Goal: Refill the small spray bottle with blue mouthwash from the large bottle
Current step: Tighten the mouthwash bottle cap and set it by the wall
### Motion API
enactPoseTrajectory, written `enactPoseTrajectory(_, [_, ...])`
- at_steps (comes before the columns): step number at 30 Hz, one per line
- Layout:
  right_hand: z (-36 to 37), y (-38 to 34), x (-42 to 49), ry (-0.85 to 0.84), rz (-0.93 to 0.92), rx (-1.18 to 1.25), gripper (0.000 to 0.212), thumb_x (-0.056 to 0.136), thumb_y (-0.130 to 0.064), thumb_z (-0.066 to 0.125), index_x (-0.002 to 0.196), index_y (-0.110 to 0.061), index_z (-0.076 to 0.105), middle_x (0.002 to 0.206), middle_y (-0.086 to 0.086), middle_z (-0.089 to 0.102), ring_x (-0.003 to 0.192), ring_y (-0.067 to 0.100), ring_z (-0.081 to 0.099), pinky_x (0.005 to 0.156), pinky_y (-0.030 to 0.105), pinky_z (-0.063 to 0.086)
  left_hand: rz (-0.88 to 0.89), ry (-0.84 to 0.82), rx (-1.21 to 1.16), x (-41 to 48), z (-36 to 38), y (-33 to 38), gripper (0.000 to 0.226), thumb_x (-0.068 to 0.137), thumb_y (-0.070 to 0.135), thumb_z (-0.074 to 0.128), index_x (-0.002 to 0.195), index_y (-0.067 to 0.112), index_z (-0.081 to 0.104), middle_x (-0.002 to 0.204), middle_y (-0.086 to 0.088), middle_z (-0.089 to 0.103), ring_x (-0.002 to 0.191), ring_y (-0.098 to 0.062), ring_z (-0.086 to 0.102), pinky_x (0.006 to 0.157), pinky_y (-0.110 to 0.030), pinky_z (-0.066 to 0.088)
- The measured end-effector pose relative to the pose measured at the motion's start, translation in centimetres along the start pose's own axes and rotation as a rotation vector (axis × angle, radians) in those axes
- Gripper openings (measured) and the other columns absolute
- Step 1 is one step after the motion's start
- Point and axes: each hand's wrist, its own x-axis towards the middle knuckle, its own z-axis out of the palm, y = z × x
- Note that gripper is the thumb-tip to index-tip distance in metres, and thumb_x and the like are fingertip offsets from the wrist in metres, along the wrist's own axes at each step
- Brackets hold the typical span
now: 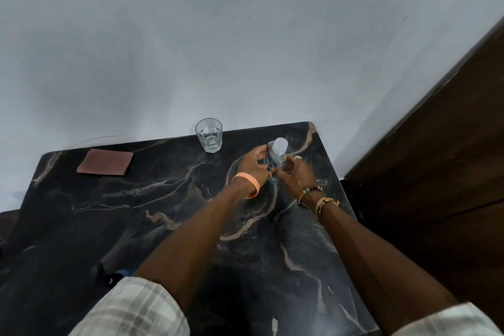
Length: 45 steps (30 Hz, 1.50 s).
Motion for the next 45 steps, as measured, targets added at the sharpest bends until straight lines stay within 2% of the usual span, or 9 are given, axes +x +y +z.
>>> enactPoseTrajectory(7, [0.7,-1.7,5.1,0.040,0.009,-0.025,0.046,0.083,-0.036,0.073,0.119,-0.012,0.057,0.107,0.004,0.066,0.092,0.018,0.062,0.077,0.031,0.054,-0.009,0.042,-0.004,4.8,-1.2,1.7,0.072,0.074,-0.015,0.067,0.136,0.016,0.050,0.131,-0.009,0.059,0.118,-0.027,0.057,0.096,-0.050,0.050])
enactPoseTrajectory(11, [1.0,-1.9,7.9,0.057,-0.012,-0.064,0.040,0.082,-0.037,0.073,0.112,-0.013,0.059,0.100,0.002,0.066,0.085,0.016,0.062,0.066,0.022,0.048,-0.014,0.043,-0.013,7.2,-1.5,2.5,0.071,0.076,-0.016,0.064,0.139,0.014,0.047,0.134,-0.009,0.056,0.122,-0.027,0.054,0.099,-0.049,0.048])
enactPoseTrajectory(19, [1.2,-2.3,13.3,0.077,0.008,-0.112,0.032,0.082,-0.035,0.071,0.103,-0.012,0.063,0.096,0.007,0.069,0.087,0.025,0.065,0.078,0.038,0.055,-0.001,0.078,0.002,12.0,-1.3,3.7,0.068,0.076,-0.015,0.064,0.135,0.015,0.050,0.128,-0.007,0.061,0.113,-0.028,0.058,0.094,-0.047,0.052])
enactPoseTrajectory(28, [1.4,-1.6,15.8,0.043,0.034,-0.191,0.037,0.080,-0.041,0.070,0.103,-0.014,0.063,0.098,0.006,0.070,0.089,0.027,0.066,0.078,0.038,0.056,-0.019,0.057,0.042,14.3,-1.0,3.4,0.068,0.075,-0.016,0.063,0.135,0.012,0.048,0.130,-0.009,0.058,0.117,-0.029,0.056,0.098,-0.047,0.049])
enactPoseTrajectory(32, [1.6,-1.1,16.1,0.040,0.034,-0.189,0.040,0.081,-0.046,0.070,0.105,-0.016,0.061,0.098,0.005,0.070,0.088,0.025,0.065,0.076,0.039,0.056,0.006,0.077,0.074,14.7,-0.9,3.0,0.065,0.079,-0.014,0.062,0.137,0.011,0.047,0.132,-0.007,0.057,0.112,-0.019,0.056,0.099,-0.037,0.047])
enactPoseTrajectory(35, [1.6,-0.8,16.2,0.026,0.041,-0.171,0.041,0.080,-0.044,0.073,0.109,-0.016,0.062,0.102,0.004,0.071,0.090,0.023,0.066,0.075,0.032,0.054,-0.002,0.067,0.110,14.8,-0.9,2.6,0.069,0.079,-0.016,0.059,0.140,0.013,0.044,0.135,-0.007,0.055,0.114,-0.024,0.057,0.096,-0.037,0.049])
enactPoseTrajectory(38, [1.6,-0.6,15.9,-0.005,0.049,-0.155,0.048,0.077,-0.039,0.078,0.115,-0.015,0.061,0.108,0.004,0.070,0.095,0.022,0.066,0.075,0.028,0.051,-0.051,0.051,0.154,14.8,-1.0,1.9,0.074,0.080,-0.015,0.058,0.144,0.014,0.038,0.143,-0.009,0.047,0.118,-0.027,0.055,0.098,-0.044,0.049])
enactPoseTrajectory(42, [1.4,-0.2,15.1,0.002,0.074,-0.140,0.058,0.073,-0.038,0.081,0.121,-0.014,0.058,0.115,0.006,0.067,0.100,0.023,0.064,0.079,0.030,0.052,-0.093,0.093,0.246,14.1,-1.9,1.2,0.069,0.083,-0.009,0.056,0.144,0.014,0.037,0.145,-0.008,0.046,0.129,-0.026,0.047,0.104,-0.038,0.044])
enactPoseTrajectory(45, [0.6,0.4,13.9,0.019,0.126,-0.133,0.076,0.073,-0.041,0.082,0.134,-0.011,0.048,0.123,0.008,0.063,0.110,0.024,0.061,0.090,0.037,0.053,-0.079,0.106,0.322,13.0,-2.8,1.0,0.066,0.082,-0.007,0.055,0.143,0.013,0.039,0.142,-0.008,0.049,0.129,-0.026,0.046,0.105,-0.039,0.043])
